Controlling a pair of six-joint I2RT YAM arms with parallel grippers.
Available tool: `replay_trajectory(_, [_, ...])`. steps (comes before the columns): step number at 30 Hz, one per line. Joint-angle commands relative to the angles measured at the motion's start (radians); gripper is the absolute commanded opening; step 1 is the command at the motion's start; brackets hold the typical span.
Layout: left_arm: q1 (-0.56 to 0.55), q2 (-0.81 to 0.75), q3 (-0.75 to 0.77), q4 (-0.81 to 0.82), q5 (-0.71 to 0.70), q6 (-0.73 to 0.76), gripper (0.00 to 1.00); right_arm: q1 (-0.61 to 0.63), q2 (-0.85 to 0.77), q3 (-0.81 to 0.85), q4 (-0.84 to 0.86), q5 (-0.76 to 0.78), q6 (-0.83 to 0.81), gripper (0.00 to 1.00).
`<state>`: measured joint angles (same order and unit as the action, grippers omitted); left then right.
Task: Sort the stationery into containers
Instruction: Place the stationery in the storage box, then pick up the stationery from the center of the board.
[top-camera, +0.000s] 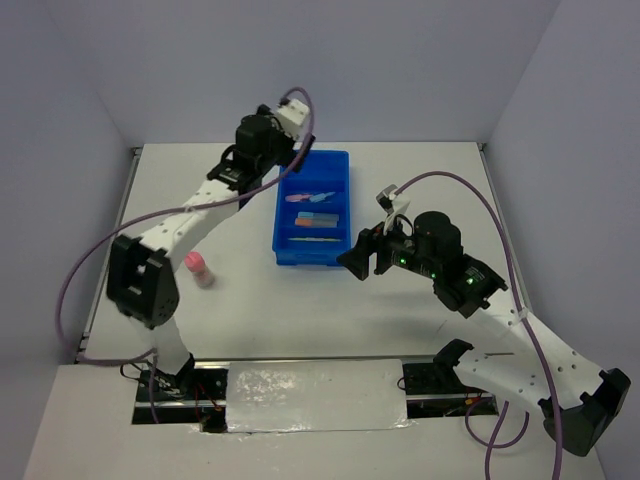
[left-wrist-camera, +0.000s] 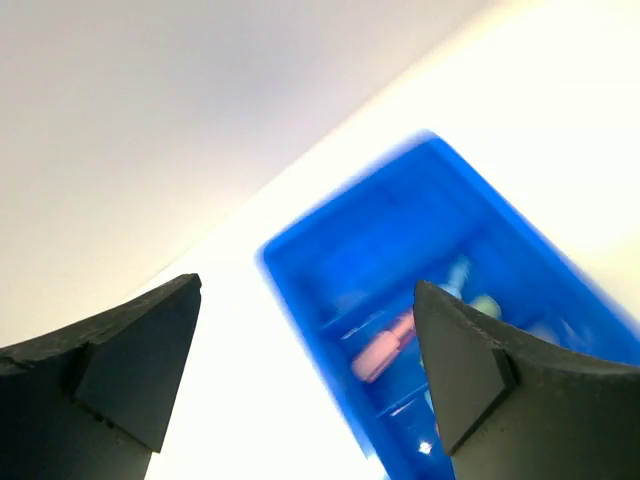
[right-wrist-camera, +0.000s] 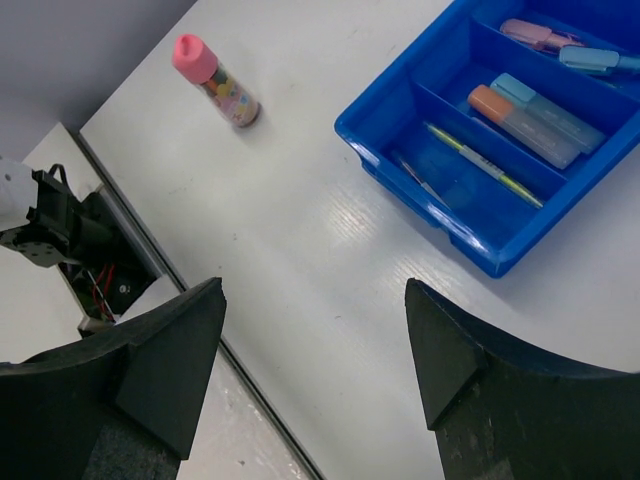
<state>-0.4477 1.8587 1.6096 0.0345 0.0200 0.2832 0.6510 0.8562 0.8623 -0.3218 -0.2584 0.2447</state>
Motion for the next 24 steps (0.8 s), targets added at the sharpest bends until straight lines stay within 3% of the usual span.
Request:
replay_trajectory(1, [0.006, -0.234, -0.092, 0.089, -0.426, -0.338, 0.99, -0.002, -0.031, 0.009, 0.061, -0.022, -0.002, 0.8])
replay_trajectory(3, [0.004, -0.383, -0.236, -0.057, -0.692, -0.542, 0.99, -0.002, -0.028, 0.004, 0.078, -0.045, -0.001, 0.8])
replay_trajectory(5, [0.0, -0.545, -0.404, -0.154, -0.866, -0.748, 0.99, -0.002, -0.019, 0.009, 0.076, -0.073, -0.004, 0.8])
replay_trajectory(10, [-0.026, -0.82, -0.648, -0.421, -0.974, -1.068, 0.99, -0.001, 0.004, 0.02, 0.092, -0.117, 0.008, 0.8])
replay_trajectory(14, [-0.032, -0.88, -0.772, -0.55, -1.009, -1.162, 0.99, -0.001, 0.039, 0.012, 0.141, -0.177, 0.04, 0.8])
replay_trajectory(24, [-0.034, -0.856, -0.915, -0.571, -1.023, -1.222, 0.99, -0.001, 0.072, -0.031, 0.224, -0.183, 0.12, 0.8])
